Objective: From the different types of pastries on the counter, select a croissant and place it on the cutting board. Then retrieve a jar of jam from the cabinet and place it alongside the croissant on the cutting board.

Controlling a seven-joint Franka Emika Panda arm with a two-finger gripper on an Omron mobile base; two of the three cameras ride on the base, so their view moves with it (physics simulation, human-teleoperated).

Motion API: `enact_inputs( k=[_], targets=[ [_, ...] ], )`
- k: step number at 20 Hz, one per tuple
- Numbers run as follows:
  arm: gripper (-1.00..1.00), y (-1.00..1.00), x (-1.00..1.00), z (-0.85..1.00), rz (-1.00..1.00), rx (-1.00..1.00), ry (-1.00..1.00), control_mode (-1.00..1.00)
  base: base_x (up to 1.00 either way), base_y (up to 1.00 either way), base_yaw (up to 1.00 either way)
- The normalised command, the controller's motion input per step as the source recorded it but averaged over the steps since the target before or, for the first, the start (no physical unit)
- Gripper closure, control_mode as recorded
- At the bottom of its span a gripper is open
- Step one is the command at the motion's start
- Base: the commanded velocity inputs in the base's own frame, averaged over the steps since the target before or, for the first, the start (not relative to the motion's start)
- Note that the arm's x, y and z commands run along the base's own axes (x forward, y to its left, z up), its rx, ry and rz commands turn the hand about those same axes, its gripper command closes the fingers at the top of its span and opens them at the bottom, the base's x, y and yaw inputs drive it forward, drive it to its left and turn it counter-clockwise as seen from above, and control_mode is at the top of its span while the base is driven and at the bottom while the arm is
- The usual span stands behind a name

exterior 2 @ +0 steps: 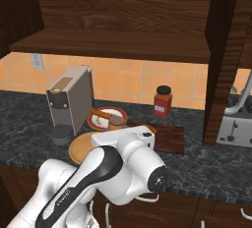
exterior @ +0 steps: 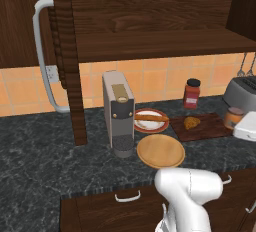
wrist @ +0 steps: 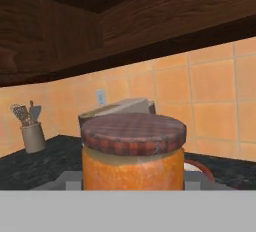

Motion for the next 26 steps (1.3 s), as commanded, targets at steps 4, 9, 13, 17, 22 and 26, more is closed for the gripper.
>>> enact_inputs(
  k=[4, 9, 13, 17, 22, 26],
  targets=[
    [1.0, -0.59, 0.75, -0.18, 0.0, 0.0, -0.12, -1.0, 0.0, 0.0, 0.0],
    [1.0, -0.5, 0.6, -0.3, 0.0, 0.0, -0.23, -1.0, 0.0, 0.0, 0.0],
    [1.0, -0.16, 0.27, -0.11, 0.0, 0.02, -0.09, -1.0, 0.0, 0.0, 0.0],
    [1.0, -0.27, 0.49, -0.32, 0.0, 0.0, 0.0, -1.0, 0.0, 0.0, 0.0],
    [1.0, -0.21, 0.74, -0.31, 0.0, -0.02, -0.01, -1.0, 0.0, 0.0, 0.0],
    [1.0, -0.3, 0.7, -0.5, 0.0, -0.02, -0.05, -1.0, 0.0, 0.0, 0.0]
  ],
)
